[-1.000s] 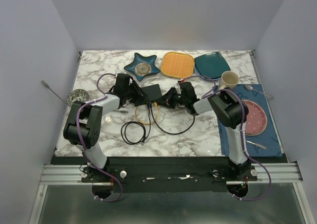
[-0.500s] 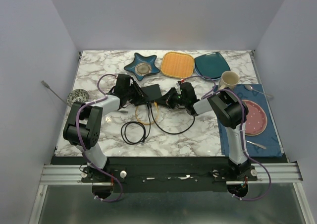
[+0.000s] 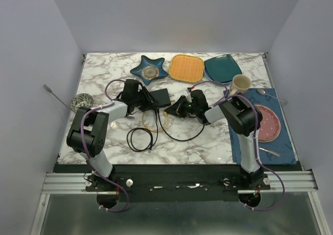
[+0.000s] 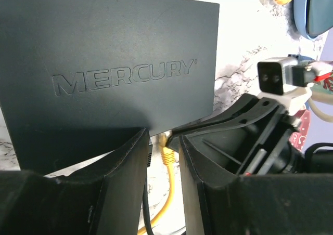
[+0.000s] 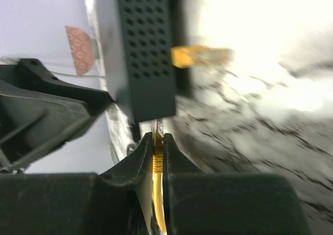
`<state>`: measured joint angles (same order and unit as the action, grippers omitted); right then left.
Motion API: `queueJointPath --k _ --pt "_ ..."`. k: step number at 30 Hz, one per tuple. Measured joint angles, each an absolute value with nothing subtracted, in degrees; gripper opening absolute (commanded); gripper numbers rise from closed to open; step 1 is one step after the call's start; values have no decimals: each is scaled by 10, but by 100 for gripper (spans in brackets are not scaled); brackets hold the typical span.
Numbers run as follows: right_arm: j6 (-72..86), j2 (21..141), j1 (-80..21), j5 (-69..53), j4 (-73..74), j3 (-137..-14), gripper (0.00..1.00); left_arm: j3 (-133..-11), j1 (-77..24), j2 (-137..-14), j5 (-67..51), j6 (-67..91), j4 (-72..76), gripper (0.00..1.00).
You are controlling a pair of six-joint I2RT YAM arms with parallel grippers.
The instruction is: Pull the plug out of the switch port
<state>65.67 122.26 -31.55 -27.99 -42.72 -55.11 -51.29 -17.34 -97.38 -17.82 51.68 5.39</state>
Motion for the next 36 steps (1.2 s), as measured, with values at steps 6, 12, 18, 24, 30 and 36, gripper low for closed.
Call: queueJointPath --k 6,12,18,24,30,36 --pt "648 1221 -316 -284 -422 -539 1 -512 -174 -974 -182 520 55 44" --pt "593 1122 -316 -269 -382 -472 0 -480 -174 -939 -184 518 48 69" --pt "460 913 -316 -189 -236 -475 1 -432 -175 -825 -167 507 58 99" --pt "366 800 -316 -96 -101 -494 1 -400 -182 -757 -161 504 108 99" --pt "344 752 -316 -67 -5 -496 1 -333 -273 -693 -134 481 207 99" --pt "357 735 -316 -83 43 -518 1 -330 -418 -665 -80 400 289 99"
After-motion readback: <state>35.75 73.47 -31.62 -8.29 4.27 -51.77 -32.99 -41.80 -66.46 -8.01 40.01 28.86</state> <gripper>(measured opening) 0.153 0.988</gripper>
